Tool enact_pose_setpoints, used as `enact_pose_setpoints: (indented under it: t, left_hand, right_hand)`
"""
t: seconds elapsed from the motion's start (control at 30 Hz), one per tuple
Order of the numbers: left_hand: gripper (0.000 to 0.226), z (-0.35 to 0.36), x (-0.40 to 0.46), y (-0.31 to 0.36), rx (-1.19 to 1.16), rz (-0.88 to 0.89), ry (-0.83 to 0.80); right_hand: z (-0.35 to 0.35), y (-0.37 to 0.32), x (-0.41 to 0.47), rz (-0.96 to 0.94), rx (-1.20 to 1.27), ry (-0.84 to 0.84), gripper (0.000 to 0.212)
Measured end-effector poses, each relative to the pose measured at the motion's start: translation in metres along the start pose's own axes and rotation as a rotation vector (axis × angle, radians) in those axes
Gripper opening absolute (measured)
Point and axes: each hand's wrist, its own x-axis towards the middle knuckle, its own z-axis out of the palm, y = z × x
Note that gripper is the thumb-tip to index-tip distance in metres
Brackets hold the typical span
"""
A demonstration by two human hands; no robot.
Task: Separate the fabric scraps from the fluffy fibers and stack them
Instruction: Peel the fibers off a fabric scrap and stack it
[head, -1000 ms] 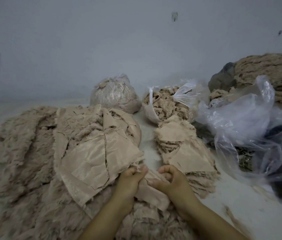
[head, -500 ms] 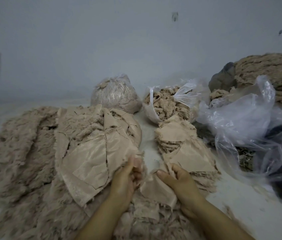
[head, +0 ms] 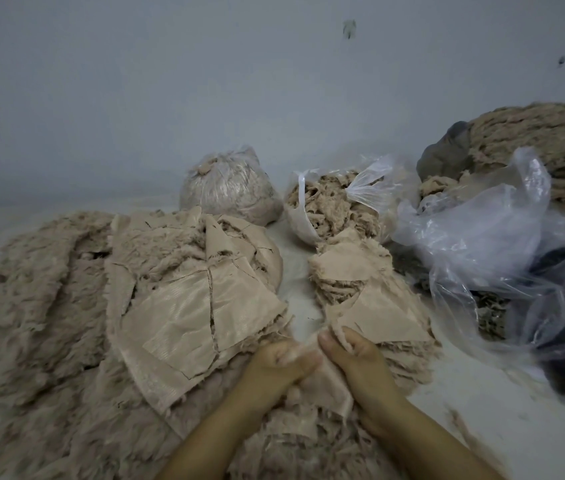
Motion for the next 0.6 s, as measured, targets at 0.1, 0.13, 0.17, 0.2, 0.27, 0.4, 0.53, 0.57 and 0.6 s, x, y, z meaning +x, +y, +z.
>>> enact_pose_setpoints:
  t: [0.1, 0.13, 0.17, 0.2, 0.27, 0.4, 0.53, 0.57, 0.6]
  left_hand:
    - [0.042, 0.004, 0.002, 0.004, -0.023, 0.071, 0.105]
    - [0.041, 0.004, 0.003, 0.006, -0.029, 0.074, 0.139]
    - [0.041, 0.005, 0.004, 0.007, -0.043, 0.068, 0.158]
    - [0.039, 0.006, 0.004, 0.007, -0.072, 0.067, 0.166]
    - [0.031, 0.006, 0.005, 0.007, -0.175, 0.057, 0.177]
    - [0.025, 0.007, 0.004, 0.013, -0.348, 0.016, 0.243]
    - [0.032, -0.006, 0.006, 0.014, -0.378, 0.009, 0.363]
    - [0.033, -0.011, 0.007, 0.013, -0.376, 0.024, 0.378]
    - [0.033, -0.014, 0.008, 0.012, -0.350, 0.032, 0.367]
  right_hand:
    - [0.001, -0.003, 0.001, -0.069, 0.035, 0.094, 0.023]
    - [0.002, -0.004, 0.000, -0.097, 0.040, 0.106, 0.021]
    - [0.003, -0.005, -0.001, -0.123, 0.041, 0.119, 0.020]
    - [0.004, -0.006, -0.001, -0.144, 0.043, 0.127, 0.020]
    - [0.005, -0.006, -0.002, -0.175, 0.046, 0.128, 0.030]
    - [0.009, -0.006, -0.004, -0.171, 0.037, 0.127, 0.032]
    - [0.002, -0.007, 0.000, -0.160, 0.038, 0.201, 0.027]
    - [0.000, -0.007, 0.002, -0.163, 0.023, 0.224, 0.031]
    - [0.000, -0.007, 0.003, -0.170, 0.007, 0.237, 0.035]
